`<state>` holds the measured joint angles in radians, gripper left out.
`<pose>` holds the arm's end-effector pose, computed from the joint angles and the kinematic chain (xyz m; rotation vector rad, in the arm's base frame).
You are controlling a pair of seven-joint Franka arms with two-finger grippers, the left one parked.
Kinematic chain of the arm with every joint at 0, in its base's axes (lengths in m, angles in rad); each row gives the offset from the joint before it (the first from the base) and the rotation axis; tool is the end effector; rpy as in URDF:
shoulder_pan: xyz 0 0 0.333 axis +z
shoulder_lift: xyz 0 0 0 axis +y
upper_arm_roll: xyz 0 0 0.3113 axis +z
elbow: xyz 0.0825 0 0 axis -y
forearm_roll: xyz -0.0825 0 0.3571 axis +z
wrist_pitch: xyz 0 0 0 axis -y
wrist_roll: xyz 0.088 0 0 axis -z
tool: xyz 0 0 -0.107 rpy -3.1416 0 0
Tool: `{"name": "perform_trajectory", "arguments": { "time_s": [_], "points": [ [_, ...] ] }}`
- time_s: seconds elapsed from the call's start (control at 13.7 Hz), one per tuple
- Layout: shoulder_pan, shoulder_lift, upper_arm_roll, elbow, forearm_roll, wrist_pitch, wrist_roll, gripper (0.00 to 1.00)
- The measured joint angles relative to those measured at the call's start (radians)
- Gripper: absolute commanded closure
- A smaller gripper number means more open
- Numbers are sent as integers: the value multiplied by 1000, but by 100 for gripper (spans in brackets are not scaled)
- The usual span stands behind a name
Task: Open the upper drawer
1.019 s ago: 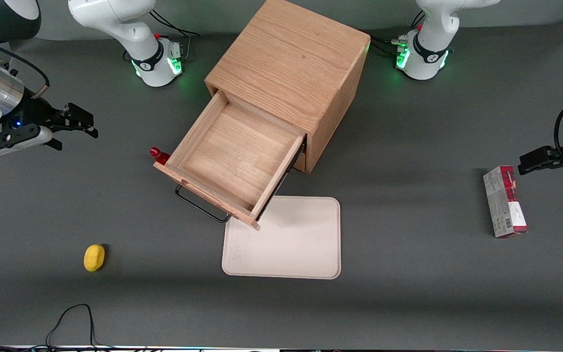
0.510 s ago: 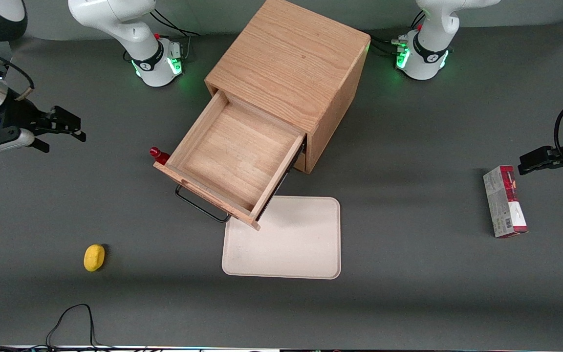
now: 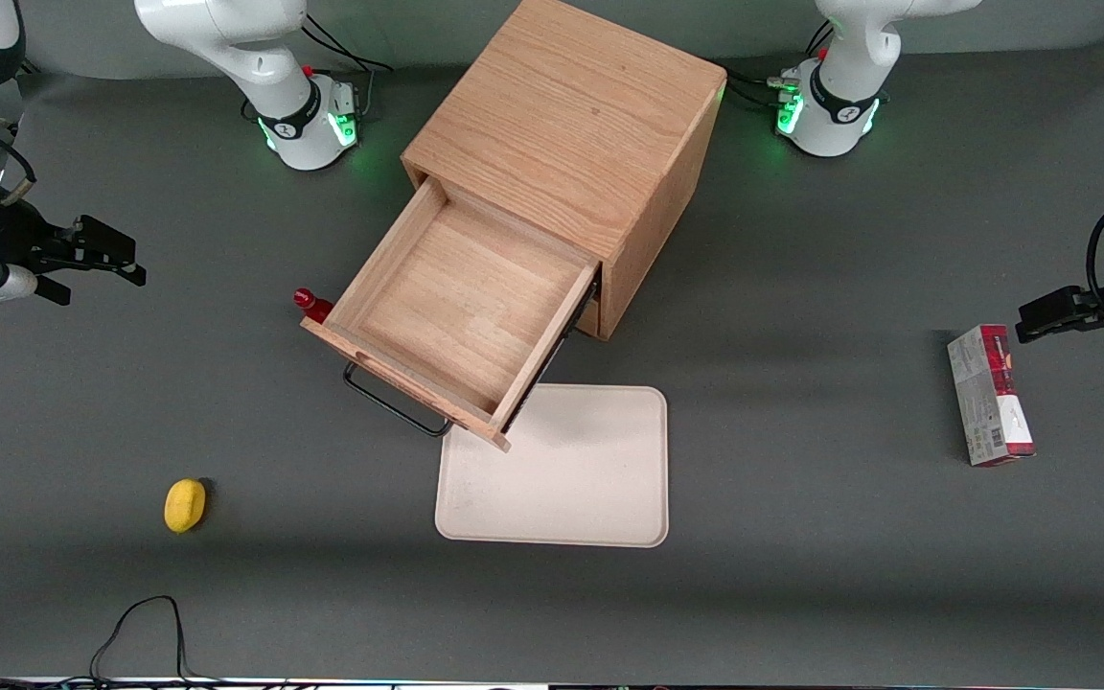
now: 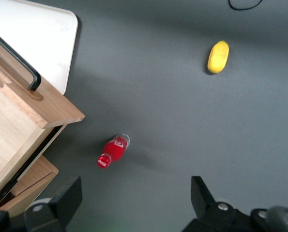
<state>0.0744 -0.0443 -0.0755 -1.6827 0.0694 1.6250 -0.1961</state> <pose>0.5171 0.0057 0.5979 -3.0540 -0.2923 0.0097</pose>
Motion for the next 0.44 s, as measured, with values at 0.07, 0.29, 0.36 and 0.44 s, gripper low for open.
{"name": "perform_trajectory", "arguments": {
  "time_s": [0.07, 0.29, 0.36, 0.44],
  "points": [
    [5, 15, 3, 27, 0, -20, 1, 0],
    [25, 36, 5, 57, 0, -36, 8, 0],
    [27, 37, 5, 59, 0, -37, 13, 0],
    [27, 37, 5, 60, 0, -37, 16, 0]
  ]
}}
